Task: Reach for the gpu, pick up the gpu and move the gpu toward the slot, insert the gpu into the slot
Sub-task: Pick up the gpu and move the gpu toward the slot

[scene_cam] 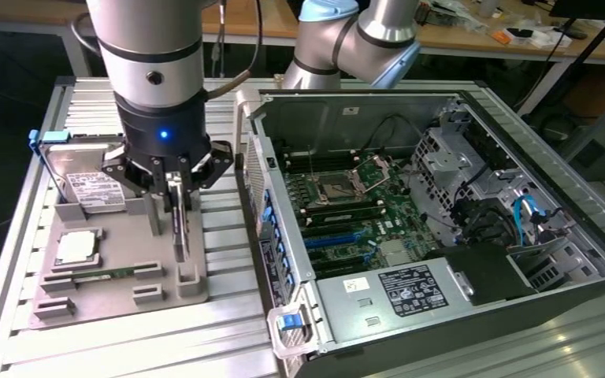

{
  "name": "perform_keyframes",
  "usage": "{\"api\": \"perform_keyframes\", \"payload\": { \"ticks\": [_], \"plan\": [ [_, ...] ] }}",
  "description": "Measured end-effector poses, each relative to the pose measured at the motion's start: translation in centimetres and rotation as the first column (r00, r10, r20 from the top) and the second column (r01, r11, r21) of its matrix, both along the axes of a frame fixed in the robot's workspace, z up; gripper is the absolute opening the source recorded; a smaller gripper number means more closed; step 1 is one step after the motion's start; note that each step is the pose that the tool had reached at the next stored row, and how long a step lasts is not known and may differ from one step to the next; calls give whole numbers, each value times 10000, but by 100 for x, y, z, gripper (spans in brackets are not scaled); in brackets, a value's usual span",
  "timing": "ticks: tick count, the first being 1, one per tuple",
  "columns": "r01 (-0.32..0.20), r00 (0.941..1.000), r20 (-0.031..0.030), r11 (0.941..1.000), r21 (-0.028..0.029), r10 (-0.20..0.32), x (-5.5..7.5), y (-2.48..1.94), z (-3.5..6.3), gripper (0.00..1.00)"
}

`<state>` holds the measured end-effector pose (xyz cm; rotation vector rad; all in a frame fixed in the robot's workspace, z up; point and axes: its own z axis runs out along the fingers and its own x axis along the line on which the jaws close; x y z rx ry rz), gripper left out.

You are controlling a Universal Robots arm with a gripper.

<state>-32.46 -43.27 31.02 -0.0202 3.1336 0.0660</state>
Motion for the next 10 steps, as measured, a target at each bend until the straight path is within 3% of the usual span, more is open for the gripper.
{"api": "perform_keyframes", "payload": {
  "ticks": [10],
  "plan": [
    [0,10000,0,10000,-3,0,0,0,313,27]
  ]
}}
